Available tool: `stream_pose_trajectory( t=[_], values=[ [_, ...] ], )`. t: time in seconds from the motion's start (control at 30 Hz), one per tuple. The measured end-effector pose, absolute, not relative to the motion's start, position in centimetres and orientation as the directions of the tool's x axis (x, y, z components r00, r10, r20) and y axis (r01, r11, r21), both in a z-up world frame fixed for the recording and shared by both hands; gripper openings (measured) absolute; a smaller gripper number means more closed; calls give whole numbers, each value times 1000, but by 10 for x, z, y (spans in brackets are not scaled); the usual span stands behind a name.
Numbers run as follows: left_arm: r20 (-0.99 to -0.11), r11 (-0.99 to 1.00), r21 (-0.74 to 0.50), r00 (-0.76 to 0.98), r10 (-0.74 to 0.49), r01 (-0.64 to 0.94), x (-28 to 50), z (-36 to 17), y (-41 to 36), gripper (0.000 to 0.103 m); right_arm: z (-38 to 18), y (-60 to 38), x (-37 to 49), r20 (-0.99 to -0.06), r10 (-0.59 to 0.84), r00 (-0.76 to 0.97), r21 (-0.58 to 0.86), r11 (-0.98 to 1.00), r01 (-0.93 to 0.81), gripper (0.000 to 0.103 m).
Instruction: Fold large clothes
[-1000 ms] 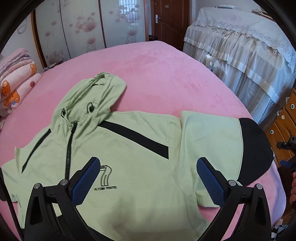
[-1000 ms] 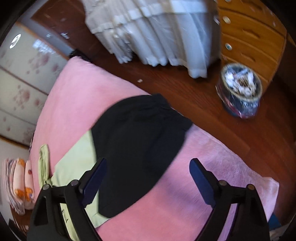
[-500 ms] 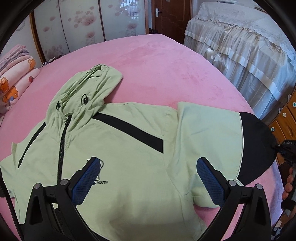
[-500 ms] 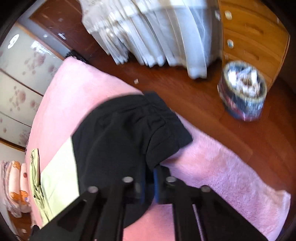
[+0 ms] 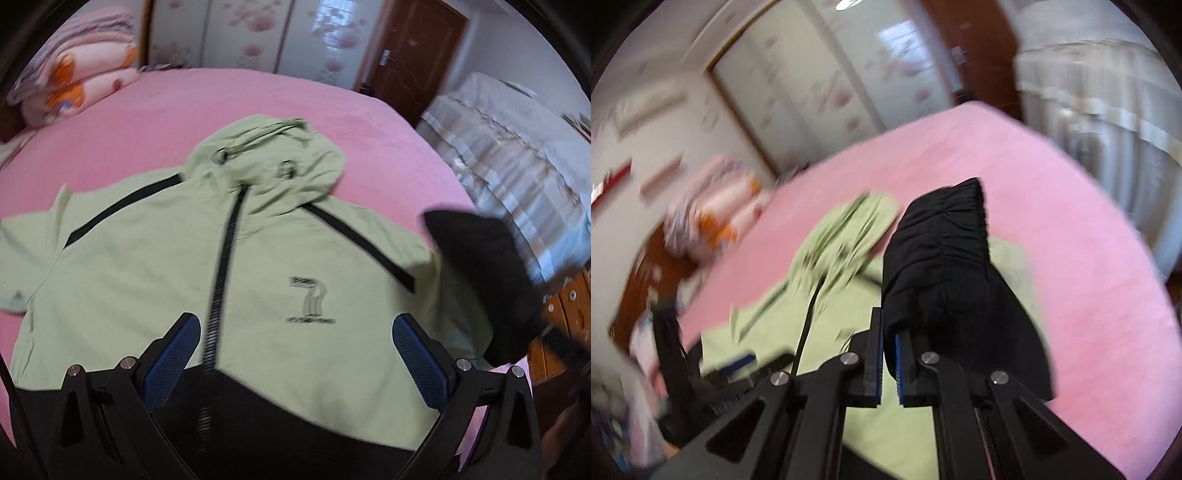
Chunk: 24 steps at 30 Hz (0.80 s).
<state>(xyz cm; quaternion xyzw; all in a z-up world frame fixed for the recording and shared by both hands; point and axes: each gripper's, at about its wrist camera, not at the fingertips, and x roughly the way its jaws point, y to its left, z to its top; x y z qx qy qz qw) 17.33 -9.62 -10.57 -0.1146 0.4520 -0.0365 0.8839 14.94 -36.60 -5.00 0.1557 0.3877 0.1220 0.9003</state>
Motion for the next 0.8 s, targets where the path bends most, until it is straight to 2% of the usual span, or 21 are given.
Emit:
stream_pose_trajectory(
  t=[0.1, 0.2, 0.27, 0.33, 0.47, 0.63, 0.8],
  values=[
    [-834, 977, -196, 539, -119, -88, 172, -123, -65, 103, -98, -317, 150, -753, 314, 579, 310, 944, -111, 8],
    [-854, 975, -205, 503, -134, -88, 168, -140, -48, 103, -141, -285, 142, -821, 268, 504, 241, 963, -120, 16],
    [-857, 973, -220, 491, -156, -75, 166, -144, -47, 103, -156, -278, 133, -837, 244, 489, 220, 970, -106, 38],
    [-858, 969, -243, 476, -192, -47, 164, -147, -51, 103, -162, -282, 121, -837, 242, 491, 230, 969, -85, 47],
    [-855, 965, -260, 460, -241, 24, 164, -148, -74, 103, -158, -288, 86, -809, 263, 526, 271, 961, -63, 49],
    [-857, 967, -209, 449, -254, 149, 162, -146, -124, 103, -139, -308, 60, -787, 148, 599, 209, 977, 33, 49],
    [-875, 948, -184, 395, -278, 259, 161, -153, -173, 103, -129, -340, 48, -774, 119, 623, 240, 964, 114, 49]
  ],
)
